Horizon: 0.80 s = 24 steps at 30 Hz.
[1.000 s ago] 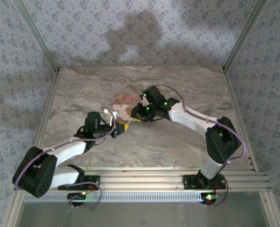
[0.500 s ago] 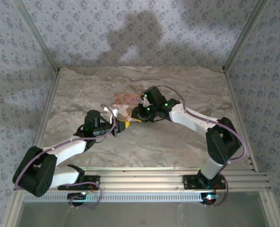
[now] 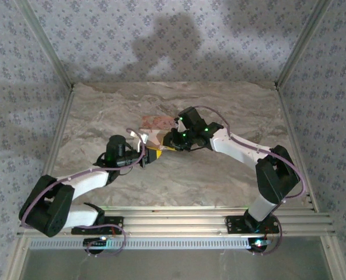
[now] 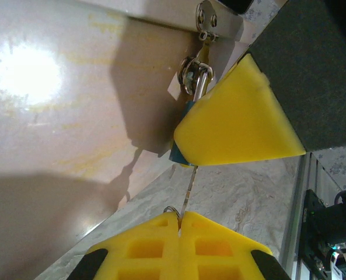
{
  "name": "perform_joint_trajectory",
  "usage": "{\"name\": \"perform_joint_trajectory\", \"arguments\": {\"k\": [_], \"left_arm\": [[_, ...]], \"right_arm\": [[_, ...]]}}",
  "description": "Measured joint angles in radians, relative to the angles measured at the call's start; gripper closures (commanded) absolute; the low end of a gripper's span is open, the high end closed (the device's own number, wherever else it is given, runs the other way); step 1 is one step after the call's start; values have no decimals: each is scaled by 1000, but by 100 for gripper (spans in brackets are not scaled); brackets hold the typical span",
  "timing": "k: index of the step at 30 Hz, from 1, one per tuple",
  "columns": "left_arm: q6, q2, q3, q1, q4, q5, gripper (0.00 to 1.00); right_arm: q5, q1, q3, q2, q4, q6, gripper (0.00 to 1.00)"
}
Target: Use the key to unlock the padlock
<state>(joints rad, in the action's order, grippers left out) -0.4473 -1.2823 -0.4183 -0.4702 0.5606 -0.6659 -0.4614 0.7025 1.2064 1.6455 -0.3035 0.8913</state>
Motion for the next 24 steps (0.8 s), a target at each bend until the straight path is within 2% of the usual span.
{"name": "perform_joint_trajectory", "arguments": {"k": [24], "left_arm": [[-26, -10, 13, 1, 17, 1, 100]], "right_arm": [[-1, -9, -11, -13, 1, 4, 100]]}}
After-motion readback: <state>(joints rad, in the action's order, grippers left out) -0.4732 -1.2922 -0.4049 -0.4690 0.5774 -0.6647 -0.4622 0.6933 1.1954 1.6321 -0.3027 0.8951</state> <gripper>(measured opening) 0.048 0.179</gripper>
